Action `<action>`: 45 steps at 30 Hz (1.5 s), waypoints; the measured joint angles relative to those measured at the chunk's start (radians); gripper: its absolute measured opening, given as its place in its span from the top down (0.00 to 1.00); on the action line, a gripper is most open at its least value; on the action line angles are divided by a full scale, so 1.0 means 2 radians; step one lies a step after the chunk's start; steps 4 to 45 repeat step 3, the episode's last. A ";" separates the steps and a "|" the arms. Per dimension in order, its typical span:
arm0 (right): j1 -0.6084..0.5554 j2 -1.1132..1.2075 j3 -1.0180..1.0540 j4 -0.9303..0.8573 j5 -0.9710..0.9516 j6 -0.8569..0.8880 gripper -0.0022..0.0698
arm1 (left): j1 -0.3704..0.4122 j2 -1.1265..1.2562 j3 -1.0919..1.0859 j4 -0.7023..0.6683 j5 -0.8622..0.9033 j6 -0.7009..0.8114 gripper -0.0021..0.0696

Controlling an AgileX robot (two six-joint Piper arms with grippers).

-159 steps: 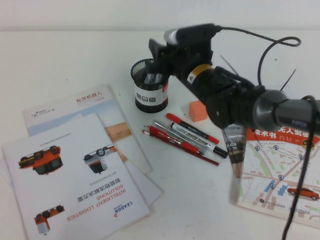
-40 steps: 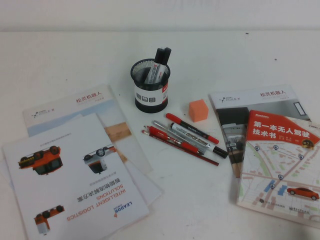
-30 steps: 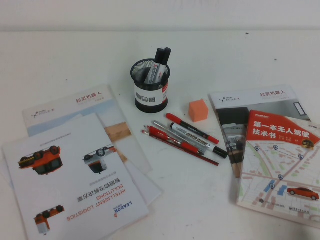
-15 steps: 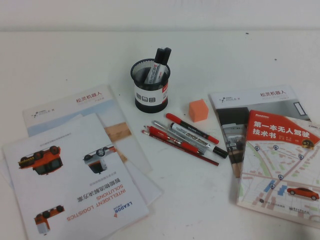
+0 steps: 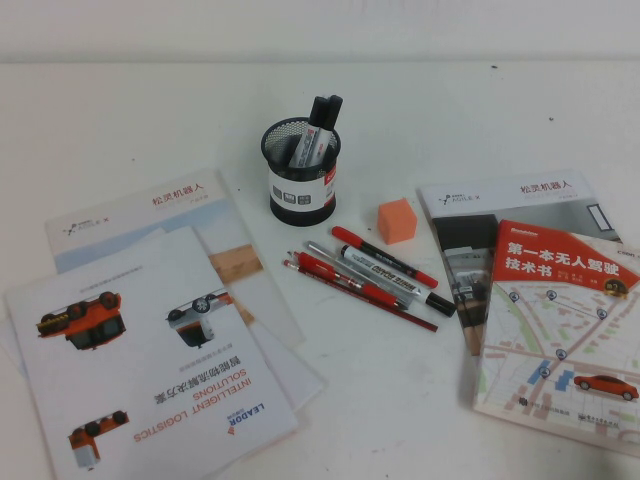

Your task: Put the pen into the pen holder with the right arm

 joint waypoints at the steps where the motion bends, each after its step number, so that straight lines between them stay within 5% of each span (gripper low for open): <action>1: 0.000 0.000 0.000 0.000 0.000 0.000 1.00 | 0.000 0.000 0.000 0.000 0.000 0.000 0.97; 45: 0.000 0.000 0.000 0.000 0.000 0.000 1.00 | 0.000 0.000 0.000 0.000 0.000 0.000 0.97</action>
